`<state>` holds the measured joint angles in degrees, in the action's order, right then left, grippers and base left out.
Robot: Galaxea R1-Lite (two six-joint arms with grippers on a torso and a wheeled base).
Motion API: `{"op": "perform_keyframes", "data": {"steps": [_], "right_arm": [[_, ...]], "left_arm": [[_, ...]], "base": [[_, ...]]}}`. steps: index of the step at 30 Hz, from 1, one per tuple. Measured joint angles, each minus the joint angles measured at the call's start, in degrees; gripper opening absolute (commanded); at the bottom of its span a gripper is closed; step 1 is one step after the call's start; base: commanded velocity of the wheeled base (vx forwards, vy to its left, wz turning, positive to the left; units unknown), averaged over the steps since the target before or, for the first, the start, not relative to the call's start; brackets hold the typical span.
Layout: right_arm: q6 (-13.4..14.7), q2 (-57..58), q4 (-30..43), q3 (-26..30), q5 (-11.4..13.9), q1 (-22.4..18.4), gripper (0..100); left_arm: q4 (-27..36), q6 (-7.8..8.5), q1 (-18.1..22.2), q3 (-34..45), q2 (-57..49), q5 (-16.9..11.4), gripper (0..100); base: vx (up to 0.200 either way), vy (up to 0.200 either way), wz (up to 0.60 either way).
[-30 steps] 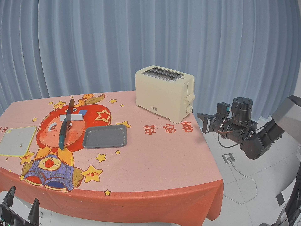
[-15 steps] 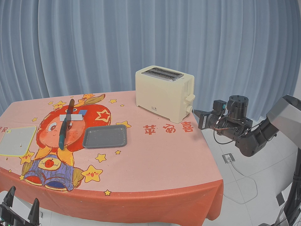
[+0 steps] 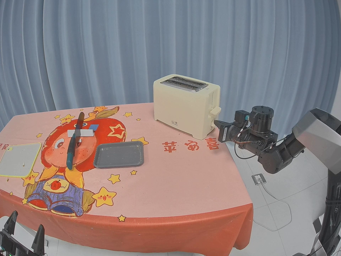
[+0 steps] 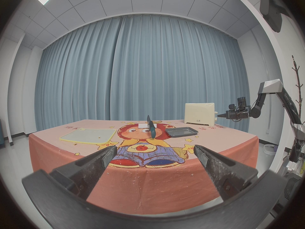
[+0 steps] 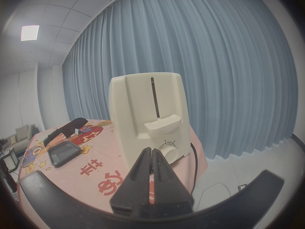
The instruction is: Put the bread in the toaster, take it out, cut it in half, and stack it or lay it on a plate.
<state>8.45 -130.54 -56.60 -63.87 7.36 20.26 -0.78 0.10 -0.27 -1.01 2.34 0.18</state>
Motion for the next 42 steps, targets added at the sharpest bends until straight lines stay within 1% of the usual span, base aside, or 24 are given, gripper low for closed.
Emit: {"op": "perform_keyframes", "data": {"steps": [19,28,42], "right_arm": [[0.13,-4.14,-0.35,-4.05,-0.06,-0.87,0],[0.68,-4.8,-0.27,-4.13,-0.22,-0.69,0],[0.63,-5.4,-0.2,-3.8,-0.48,-0.59,0]], "left_arm": [[0.0,0.0,0.0,0.0,0.0,-0.02,100],[0.0,0.0,0.0,0.0,0.0,-0.02,100],[-0.01,0.0,0.0,0.0,0.0,-0.02,100]], "base": [[0.0,0.0,0.0],[0.0,0.0,0.0],[0.0,0.0,0.0]]}}
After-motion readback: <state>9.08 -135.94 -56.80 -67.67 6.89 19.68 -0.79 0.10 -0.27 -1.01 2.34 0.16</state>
